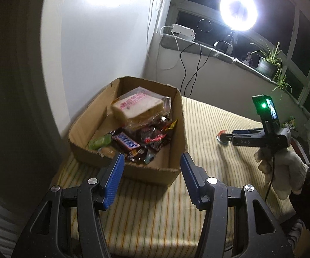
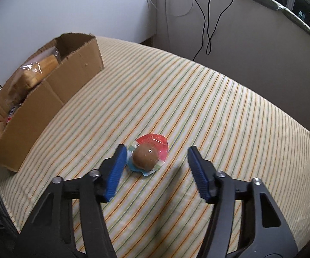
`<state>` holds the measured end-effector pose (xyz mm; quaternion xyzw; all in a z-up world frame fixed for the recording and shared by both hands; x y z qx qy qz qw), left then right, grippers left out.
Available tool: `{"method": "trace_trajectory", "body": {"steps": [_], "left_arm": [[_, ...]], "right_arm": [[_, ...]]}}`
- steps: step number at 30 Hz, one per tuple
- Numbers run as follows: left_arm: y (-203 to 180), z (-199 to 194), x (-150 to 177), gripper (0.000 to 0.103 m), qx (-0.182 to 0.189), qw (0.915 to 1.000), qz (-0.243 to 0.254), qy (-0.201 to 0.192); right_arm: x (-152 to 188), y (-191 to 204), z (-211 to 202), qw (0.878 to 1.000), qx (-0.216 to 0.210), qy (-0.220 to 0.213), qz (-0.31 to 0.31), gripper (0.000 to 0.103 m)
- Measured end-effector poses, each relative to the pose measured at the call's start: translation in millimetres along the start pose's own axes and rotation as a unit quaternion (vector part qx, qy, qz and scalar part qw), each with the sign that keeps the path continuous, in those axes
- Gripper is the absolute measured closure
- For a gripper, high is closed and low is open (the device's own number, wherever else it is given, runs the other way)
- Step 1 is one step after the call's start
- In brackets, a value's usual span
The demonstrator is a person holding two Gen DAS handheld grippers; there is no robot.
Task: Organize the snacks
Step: 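Move the right tool to the round cake and grasp it, then carry the round cake into the box and open the right tool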
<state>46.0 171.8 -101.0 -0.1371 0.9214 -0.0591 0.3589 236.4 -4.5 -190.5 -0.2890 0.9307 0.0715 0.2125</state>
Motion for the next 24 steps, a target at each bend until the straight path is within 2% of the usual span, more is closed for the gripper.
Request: {"method": "trace_trajectory", "body": {"steps": [8,16,20,24], "left_arm": [[12,-4,12,0.05,-0.015,0.9998,-0.009,0.004],[14,-2,17,0.05,-0.013,0.9998,-0.013,0.009],[16,-1,17,0.05,-0.011,0.9998,-0.015,0.009],[19,-1,17,0.05,-0.011,0.9998,-0.017,0.008]], "right_arm": [[-2,11,12,1.0,-0.003,0.01,-0.007,0.065],[2,24,10,0.999,0.01,0.007,-0.03,0.066],[4,25,1,1.0,0.0,-0.001,-0.026,0.066],[1,30,-17,0.999,-0.028,-0.016,-0.016,0.066]]}}
Point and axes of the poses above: each gripper's, at about its wrist camera, not at the fingertips, and z roughly the way its jaws point, y to its left, x to its underside, the point moved 9 cm from there along z, roughly the way its jaws point, and after that the axes turned 9 degrees about y, right-handed, at the moved point
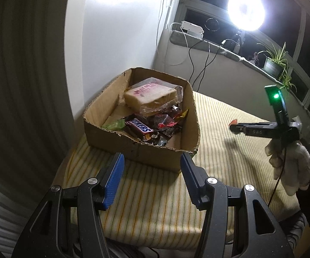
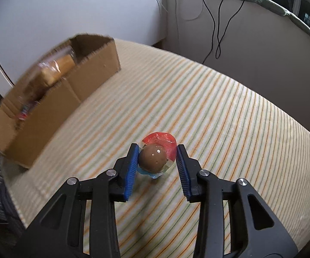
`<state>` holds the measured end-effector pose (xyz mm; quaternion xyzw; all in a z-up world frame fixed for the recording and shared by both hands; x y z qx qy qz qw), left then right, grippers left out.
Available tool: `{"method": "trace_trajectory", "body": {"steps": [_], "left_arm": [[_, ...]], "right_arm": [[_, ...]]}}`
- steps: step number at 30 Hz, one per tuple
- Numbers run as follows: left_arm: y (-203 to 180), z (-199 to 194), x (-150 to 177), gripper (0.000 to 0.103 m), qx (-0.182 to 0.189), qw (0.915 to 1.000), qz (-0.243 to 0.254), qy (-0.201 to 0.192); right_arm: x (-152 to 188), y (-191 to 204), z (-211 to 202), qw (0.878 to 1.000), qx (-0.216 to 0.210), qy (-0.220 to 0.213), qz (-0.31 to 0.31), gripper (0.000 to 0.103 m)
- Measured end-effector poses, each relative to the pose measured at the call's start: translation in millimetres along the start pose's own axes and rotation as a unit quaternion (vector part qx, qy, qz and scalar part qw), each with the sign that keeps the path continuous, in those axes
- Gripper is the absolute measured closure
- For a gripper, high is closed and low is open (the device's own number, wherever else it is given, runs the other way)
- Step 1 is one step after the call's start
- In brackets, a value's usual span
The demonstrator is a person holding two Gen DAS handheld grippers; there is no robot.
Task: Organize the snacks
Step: 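Carry the round cake into the box and open the right tool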
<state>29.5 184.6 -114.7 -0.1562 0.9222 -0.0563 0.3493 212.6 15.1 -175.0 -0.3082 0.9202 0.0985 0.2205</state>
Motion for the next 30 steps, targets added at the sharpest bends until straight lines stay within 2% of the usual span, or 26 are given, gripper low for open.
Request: {"method": "trace_trajectory", "body": {"steps": [5,11,21,30], "left_arm": [[2,0,1,0.05,0.001,1.0,-0.001,-0.001],[7,-3,2,0.05,-0.003,1.0,-0.003,-0.004],[11,-7,2,0.05,-0.002,1.0,-0.005,-0.007],[15,-9,1,0.05,-0.003,0.9999,-0.009,-0.009]], "right_arm": [[-10,27,-26,0.999,-0.023,-0.023,-0.021,0.066],[-20,78,-46,0.996,-0.047,-0.042,-0.062,0.066],[-32,148,-45,0.99,-0.07,-0.05,-0.115,0.066],[-32,176,-36,0.987,-0.078,-0.042,-0.138,0.066]]}}
Point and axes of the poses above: each gripper's, at about its wrist camera, not at the fingertips, and z roughly the way its jaws point, y to its left, x to its underside, the point moved 9 cm from there along z, roughly the way its jaws point, and after that the axes turned 9 degrees about y, right-handed, at the moved point
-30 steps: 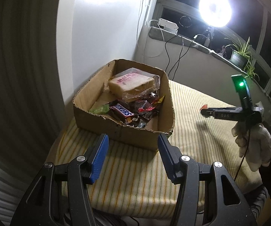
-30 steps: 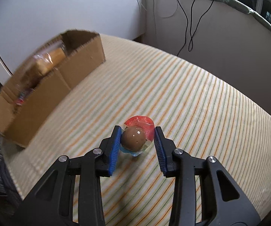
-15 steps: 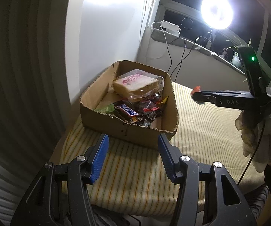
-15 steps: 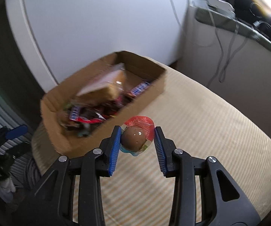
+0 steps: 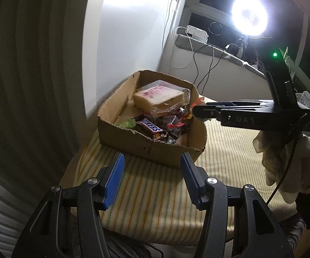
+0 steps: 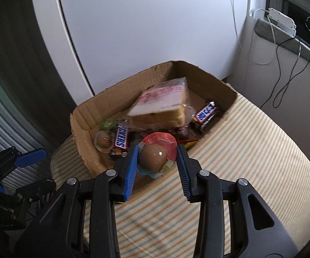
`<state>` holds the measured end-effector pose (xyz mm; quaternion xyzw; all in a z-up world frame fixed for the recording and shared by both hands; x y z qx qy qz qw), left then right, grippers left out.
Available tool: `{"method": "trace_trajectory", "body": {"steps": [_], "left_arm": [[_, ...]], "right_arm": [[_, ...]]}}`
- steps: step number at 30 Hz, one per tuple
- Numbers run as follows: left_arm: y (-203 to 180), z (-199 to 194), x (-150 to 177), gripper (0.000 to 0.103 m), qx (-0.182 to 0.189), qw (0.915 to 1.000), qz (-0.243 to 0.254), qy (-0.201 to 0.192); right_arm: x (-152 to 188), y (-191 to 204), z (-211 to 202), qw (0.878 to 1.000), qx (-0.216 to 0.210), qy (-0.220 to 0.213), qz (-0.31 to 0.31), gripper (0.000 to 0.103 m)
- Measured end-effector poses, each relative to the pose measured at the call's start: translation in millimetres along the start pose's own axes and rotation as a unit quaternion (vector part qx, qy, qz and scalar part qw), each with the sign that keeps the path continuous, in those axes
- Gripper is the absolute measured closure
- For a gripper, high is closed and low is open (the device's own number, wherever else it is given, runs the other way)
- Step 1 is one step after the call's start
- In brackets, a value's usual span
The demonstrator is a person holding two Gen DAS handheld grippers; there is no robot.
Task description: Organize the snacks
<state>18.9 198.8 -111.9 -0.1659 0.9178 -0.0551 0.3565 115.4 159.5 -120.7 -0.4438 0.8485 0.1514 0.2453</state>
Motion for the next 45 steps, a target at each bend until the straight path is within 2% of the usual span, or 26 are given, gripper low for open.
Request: {"method": "trace_trajectory", "body": {"steps": [9,10,11,13,19,22,27,29,32,34,38,42,43,45], "left_arm": [[1,0,0,0.05,-0.001,1.0,0.001,0.0],[1,0,0,0.05,-0.002,1.0,0.002,0.0],[1,0,0,0.05,-0.002,1.0,0.003,-0.001],[0,0,0,0.05,-0.001,1.0,0.004,-0.001],[-5,-3,-1,0.05,-0.004,0.9999,0.01,-0.004],[-8,-6,-2,0.05,-0.005,0.9999,0.012,-0.007],[-12,-15,-8,0.049,-0.012,0.9996,0.016,-0.02],[-15,-18,-11,0.044,-0.015,0.9994,0.017,-0.025],[-19,-23,-14,0.041,-0.022,0.9989,0.023,-0.035],[-20,-26,-17,0.036,-0.029,0.9985,0.024,-0.039],[-24,-26,-21,0.035,-0.037,0.9981,0.024,-0.043],[-30,-30,-26,0.03,-0.054,0.9966,0.03,-0.055],[-31,-31,-27,0.025,-0.055,0.9964,0.03,-0.057],[-34,-34,-30,0.022,-0.059,0.9958,0.031,-0.063]], "right_arm": [[1,10,4,1.0,-0.002,0.004,-0.01,0.065],[0,10,4,1.0,-0.001,0.003,-0.009,0.061],[0,9,4,1.0,0.0,0.002,-0.009,0.05],[-1,8,2,1.0,0.002,-0.004,-0.007,0.043],[0,7,-8,1.0,0.002,-0.013,0.001,0.043],[5,5,-15,1.0,0.005,-0.019,0.006,0.035],[16,-2,-28,0.999,0.023,-0.028,0.015,0.034],[23,-5,-35,0.999,0.03,-0.033,0.021,0.031],[31,-11,-47,0.997,0.042,-0.046,0.034,0.015],[37,-15,-55,0.996,0.049,-0.056,0.045,0.014],[50,-25,-69,0.994,0.064,-0.066,0.063,0.013],[63,-37,-81,0.991,0.088,-0.073,0.072,0.013],[67,-40,-84,0.99,0.093,-0.075,0.074,0.013],[73,-46,-91,0.988,0.102,-0.078,0.08,0.013]]}}
Point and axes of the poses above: each gripper's, at about its wrist camera, not at the fingertips, and z roughly the way its jaws point, y to its left, x to its underside, the point moved 9 cm from there along z, roughly the way its jaws point, and after that the axes turned 9 degrees about y, right-handed, at the moved point
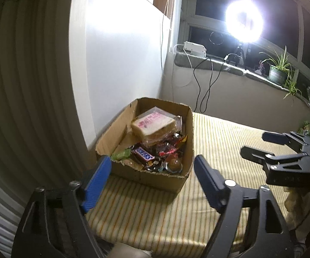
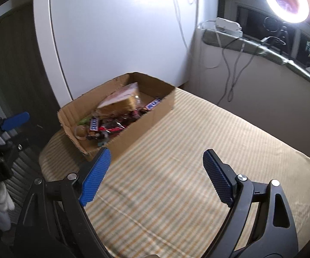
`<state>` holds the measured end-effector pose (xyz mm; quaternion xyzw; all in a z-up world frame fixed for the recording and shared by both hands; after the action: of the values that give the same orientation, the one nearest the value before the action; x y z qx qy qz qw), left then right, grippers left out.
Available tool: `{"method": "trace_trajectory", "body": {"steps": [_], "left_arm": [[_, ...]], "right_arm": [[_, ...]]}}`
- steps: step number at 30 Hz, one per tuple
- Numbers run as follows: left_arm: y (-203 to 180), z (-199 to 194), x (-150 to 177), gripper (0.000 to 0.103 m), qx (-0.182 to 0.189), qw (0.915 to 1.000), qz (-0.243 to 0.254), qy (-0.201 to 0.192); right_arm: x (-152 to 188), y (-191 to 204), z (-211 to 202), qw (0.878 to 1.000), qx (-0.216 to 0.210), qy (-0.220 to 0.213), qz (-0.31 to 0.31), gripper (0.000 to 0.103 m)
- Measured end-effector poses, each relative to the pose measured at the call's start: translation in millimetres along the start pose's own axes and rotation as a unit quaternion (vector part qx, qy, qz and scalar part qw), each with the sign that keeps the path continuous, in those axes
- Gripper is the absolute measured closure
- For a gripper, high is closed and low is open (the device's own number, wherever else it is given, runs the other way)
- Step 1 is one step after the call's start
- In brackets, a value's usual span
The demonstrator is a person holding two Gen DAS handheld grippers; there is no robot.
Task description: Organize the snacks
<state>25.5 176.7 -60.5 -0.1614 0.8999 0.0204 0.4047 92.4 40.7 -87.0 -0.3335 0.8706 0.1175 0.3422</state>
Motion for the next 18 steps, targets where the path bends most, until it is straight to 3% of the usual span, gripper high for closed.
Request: {"method": "trace_trajectory", "body": {"steps": [6,9,18], "left_arm": [[-7,1,-7,0.021,-0.012,0.9999,0.001,0.0],[-12,2,-8,0.021,-0.013,0.9999,0.004,0.002],[-28,0,-9,0.021,-0.009,0.9999,0.013,0.0]], "right_arm": [[10,-25,-11,0.999,0.02,-0.01,0.032,0.011],[15,-38,-13,0.998,0.023,-0.012,0.051,0.003],[21,-57,-23,0.997,0.028,-0.022,0.076,0.003]]}}
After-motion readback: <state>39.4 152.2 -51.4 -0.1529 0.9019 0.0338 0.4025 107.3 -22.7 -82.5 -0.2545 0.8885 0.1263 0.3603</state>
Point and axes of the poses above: each gripper's, at about its wrist camera, not at the fingertips, and z roughly the way its jaws point, y to its left, x to its underside, the point moved 9 cm from there along z, roughly the way its jaws point, and after that the axes turned 9 degrees about y, right-handed, at the moved point
